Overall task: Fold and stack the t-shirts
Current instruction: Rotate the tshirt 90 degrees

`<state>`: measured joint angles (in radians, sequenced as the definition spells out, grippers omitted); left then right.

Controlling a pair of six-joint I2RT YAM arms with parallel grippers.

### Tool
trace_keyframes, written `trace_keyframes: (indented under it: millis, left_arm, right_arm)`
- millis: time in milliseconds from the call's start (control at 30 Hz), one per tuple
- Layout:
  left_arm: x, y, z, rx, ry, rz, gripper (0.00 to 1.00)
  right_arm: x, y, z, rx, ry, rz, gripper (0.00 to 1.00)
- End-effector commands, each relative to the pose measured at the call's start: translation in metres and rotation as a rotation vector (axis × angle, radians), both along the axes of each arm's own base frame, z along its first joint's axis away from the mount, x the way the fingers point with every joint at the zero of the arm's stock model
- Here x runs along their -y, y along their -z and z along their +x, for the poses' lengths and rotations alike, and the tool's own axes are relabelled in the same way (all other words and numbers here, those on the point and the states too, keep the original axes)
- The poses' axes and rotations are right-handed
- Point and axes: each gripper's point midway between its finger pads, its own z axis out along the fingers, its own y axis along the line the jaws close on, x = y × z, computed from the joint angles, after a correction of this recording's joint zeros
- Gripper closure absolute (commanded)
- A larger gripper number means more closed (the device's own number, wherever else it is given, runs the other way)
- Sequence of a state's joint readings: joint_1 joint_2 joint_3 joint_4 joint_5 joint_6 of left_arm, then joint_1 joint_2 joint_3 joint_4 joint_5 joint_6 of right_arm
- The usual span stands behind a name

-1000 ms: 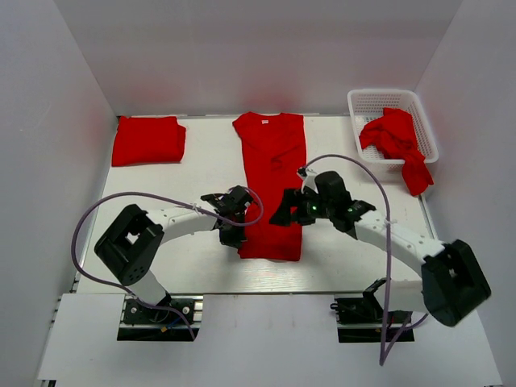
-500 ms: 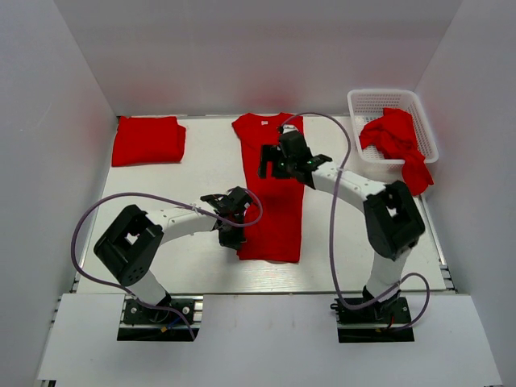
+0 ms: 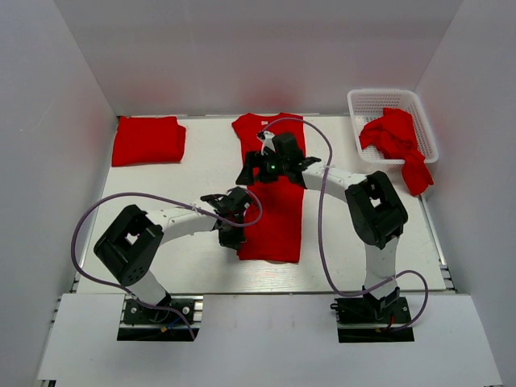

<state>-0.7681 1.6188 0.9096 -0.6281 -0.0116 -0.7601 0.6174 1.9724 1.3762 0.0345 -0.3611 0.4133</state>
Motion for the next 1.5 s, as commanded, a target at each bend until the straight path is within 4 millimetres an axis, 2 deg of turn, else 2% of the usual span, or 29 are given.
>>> trace_keyframes:
  millis: [0, 33, 167, 400, 467, 600, 733, 833, 1133, 1233, 1267, 1300, 1333, 1400, 1433, 1467]
  left_arm:
    - [-0.002, -0.005, -0.005, -0.001, -0.001, -0.005, 1.0]
    - [-0.004, -0.005, -0.007, -0.01, -0.001, 0.004, 1.0]
    - [-0.008, -0.005, -0.009, -0.011, -0.012, 0.014, 1.0]
    - [-0.013, 0.001, -0.023, -0.05, -0.021, 0.0, 1.0]
    - [-0.02, 0.004, -0.031, -0.069, -0.022, 0.019, 1.0]
    - [-0.025, 0.008, -0.046, -0.113, -0.013, 0.008, 1.0]
    - [-0.038, 0.013, -0.062, -0.163, -0.013, 0.045, 1.0]
    - [-0.042, 0.009, -0.063, -0.157, -0.015, 0.051, 1.0]
    - [-0.049, 0.006, -0.074, -0.186, -0.038, 0.026, 1.0]
    - [-0.044, -0.004, -0.065, -0.142, -0.039, 0.002, 0.77]
    - [-0.039, -0.011, -0.056, -0.11, -0.041, -0.008, 0.67]
    - [-0.038, -0.015, -0.051, -0.097, -0.044, -0.006, 0.43]
    - [-0.034, -0.021, -0.045, -0.07, -0.045, -0.018, 0.35]
    - [-0.033, -0.034, -0.034, -0.032, -0.055, -0.004, 0.2]
    - [-0.034, -0.039, -0.031, -0.015, -0.059, 0.002, 0.16]
    - [-0.033, -0.05, -0.022, 0.029, -0.059, 0.003, 0.14]
  right_arm:
    - [-0.016, 0.004, -0.011, -0.036, -0.093, 0.106, 0.1]
    - [-0.015, 0.015, -0.011, -0.066, -0.083, 0.103, 0.1]
    - [-0.008, 0.034, -0.01, -0.122, -0.069, 0.126, 0.1]
    - [0.014, 0.085, 0.006, -0.23, 0.04, 0.104, 0.1]
    - [0.021, 0.099, 0.012, -0.274, 0.062, 0.099, 0.1]
    - [0.024, 0.11, 0.019, -0.292, 0.078, 0.089, 0.1]
    - [0.027, 0.114, 0.026, -0.285, 0.097, 0.067, 0.1]
    - [0.029, 0.12, 0.024, -0.292, 0.09, 0.058, 0.1]
    - [0.025, 0.116, 0.023, -0.28, 0.062, 0.073, 0.1]
    - [0.021, 0.107, 0.016, -0.257, 0.013, 0.096, 0.1]
    - [0.019, 0.103, 0.015, -0.244, -0.001, 0.104, 0.1]
    - [0.017, 0.098, 0.013, -0.231, -0.028, 0.112, 0.1]
    - [0.015, 0.082, 0.012, -0.208, -0.052, 0.134, 0.1]
    - [0.011, 0.069, 0.01, -0.167, -0.103, 0.15, 0.1]
    - [0.008, 0.045, 0.013, -0.12, -0.12, 0.17, 0.1]
    - [0.01, 0.041, 0.011, -0.122, -0.128, 0.148, 0.1]
